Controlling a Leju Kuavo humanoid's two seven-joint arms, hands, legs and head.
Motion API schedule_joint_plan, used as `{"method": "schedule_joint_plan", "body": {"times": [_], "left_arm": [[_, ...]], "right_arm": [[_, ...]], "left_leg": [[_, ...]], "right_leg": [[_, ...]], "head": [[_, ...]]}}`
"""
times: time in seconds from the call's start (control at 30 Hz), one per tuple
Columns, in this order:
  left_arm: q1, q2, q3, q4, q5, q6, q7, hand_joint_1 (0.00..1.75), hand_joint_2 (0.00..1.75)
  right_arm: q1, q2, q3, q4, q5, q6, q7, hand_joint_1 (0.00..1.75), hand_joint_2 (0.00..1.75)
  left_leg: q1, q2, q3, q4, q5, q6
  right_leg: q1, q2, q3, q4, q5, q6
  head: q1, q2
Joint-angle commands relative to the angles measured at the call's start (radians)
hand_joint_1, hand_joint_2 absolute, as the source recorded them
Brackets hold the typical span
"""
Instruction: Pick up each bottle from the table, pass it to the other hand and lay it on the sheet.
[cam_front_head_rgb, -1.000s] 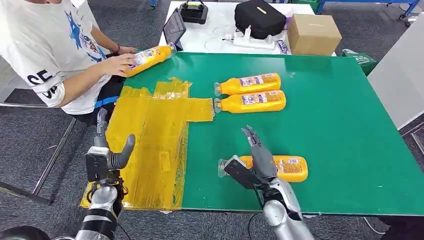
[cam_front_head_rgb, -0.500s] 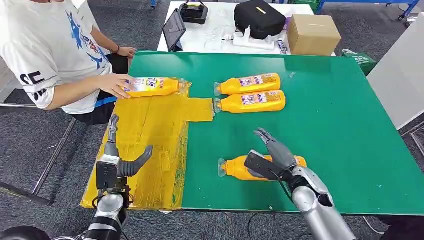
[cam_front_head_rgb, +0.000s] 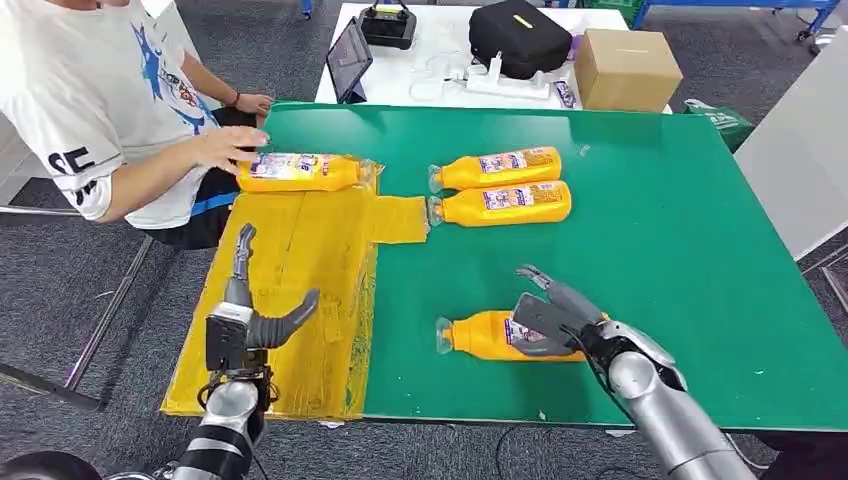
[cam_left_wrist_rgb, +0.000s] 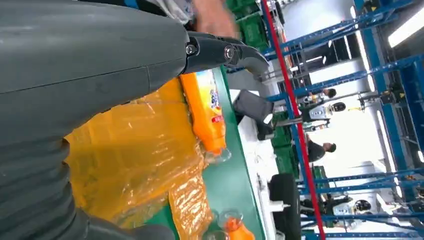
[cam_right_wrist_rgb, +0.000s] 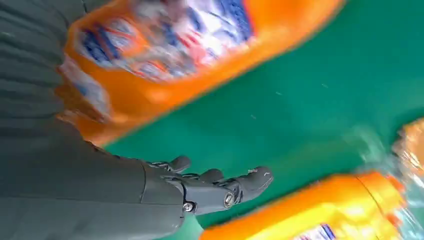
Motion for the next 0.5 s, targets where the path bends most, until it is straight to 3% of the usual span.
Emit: {"method": "schedule_joint_plan", "body": {"times": [0.03,0.23,0.5], "left_arm": [[-0.071,0.0,-0.045,0.127,0.03,-0.014,-0.004,0.0,1.75],[-0.081,-0.001,-0.061,0.138,0.037,-0.019,-0.009,0.0,1.75],[-0.089,-0.003,-0.064,0.152,0.042,-0.022,-0.011,0.0,1.75]], "right_arm": [[-0.072,-0.157,0.142,0.016,-0.09,0.091,-0.003,0.0,1.75],[-0.071,-0.202,0.182,-0.103,-0.197,0.119,-0.07,0.0,1.75],[-0.101,-0.25,0.219,-0.137,-0.209,0.132,-0.071,0.0,1.75]], "left_leg": [[0.0,-0.001,0.001,0.0,0.0,0.0],[-0.001,0.001,0.001,0.001,0.0,0.0],[-0.001,0.002,0.002,0.001,-0.001,0.0]], "right_leg": [[0.0,-0.002,0.002,0.0,0.0,0.0],[-0.001,0.0,0.001,0.0,0.0,0.0],[0.0,0.001,0.001,0.0,0.0,0.0]], "head": [[0.0,0.0],[0.0,0.0],[0.0,0.0]]}}
